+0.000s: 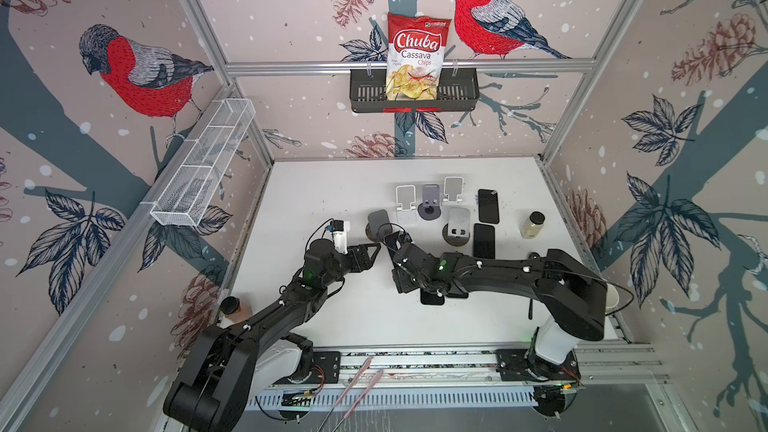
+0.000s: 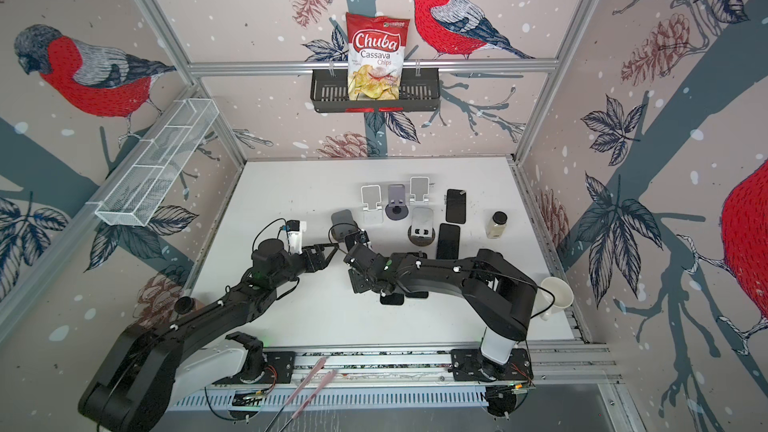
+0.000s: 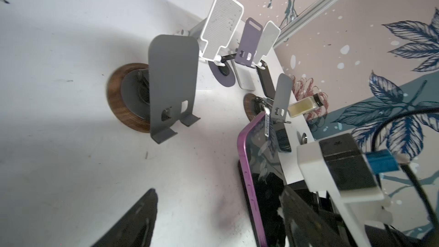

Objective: Remove the phone from the phone stand
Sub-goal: Place the phone at the center of the table.

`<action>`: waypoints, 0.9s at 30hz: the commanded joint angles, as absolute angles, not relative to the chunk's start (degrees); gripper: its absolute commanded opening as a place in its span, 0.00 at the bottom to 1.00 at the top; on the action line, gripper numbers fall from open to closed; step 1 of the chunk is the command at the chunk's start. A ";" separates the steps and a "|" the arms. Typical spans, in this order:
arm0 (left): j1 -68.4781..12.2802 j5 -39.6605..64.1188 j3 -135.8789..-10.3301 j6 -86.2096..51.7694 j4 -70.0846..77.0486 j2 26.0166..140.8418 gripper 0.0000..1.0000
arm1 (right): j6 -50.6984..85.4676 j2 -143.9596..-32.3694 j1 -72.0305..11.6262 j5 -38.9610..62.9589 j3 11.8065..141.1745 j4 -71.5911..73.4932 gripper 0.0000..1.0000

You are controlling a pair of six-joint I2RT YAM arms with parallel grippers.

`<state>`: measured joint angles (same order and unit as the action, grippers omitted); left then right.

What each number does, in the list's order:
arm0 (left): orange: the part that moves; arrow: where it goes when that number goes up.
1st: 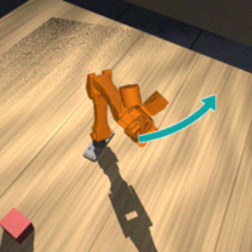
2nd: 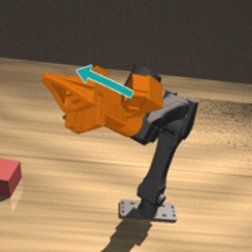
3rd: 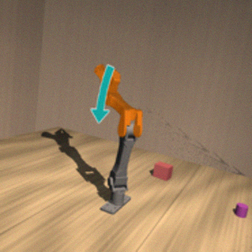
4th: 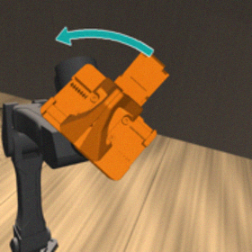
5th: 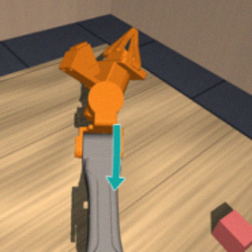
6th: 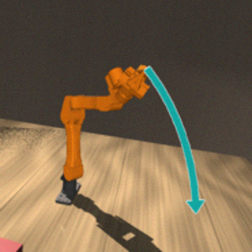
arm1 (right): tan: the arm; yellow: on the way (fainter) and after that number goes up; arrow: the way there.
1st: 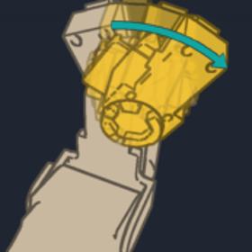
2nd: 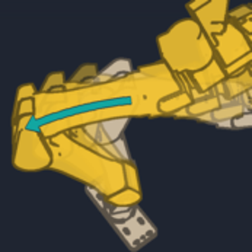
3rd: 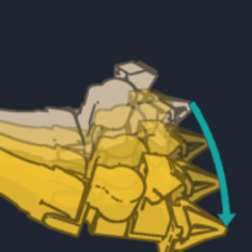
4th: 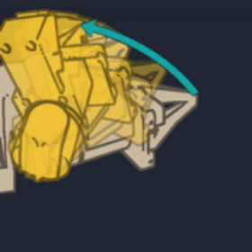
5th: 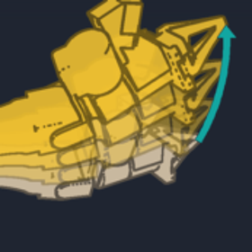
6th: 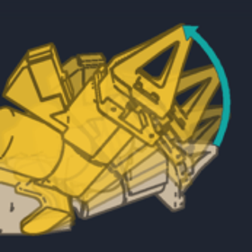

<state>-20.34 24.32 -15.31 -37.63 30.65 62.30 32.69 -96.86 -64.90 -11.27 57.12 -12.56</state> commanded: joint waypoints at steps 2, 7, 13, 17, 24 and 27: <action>-20.61 28.30 -14.50 -41.54 37.48 60.91 0.77 | 31.05 -94.64 -65.63 -12.99 56.52 -8.73 0.56; -21.36 29.78 -14.44 -43.96 41.21 60.13 0.70 | 30.28 -93.78 -66.25 -13.61 57.28 -8.79 0.56; -21.65 31.24 -14.76 -46.20 45.64 61.15 0.55 | 29.29 -93.56 -66.87 -13.96 58.77 -8.97 0.56; -21.63 32.49 -14.85 -47.32 48.65 62.92 0.44 | 28.59 -93.25 -67.37 -14.00 59.41 -8.45 0.56; -21.62 34.88 -14.77 -49.07 54.69 64.42 0.34 | 27.17 -93.94 -68.02 -13.80 61.07 -8.44 0.56; -21.62 34.91 -14.77 -49.00 55.37 64.46 0.27 | 26.81 -94.48 -68.20 -13.80 61.86 -8.77 0.56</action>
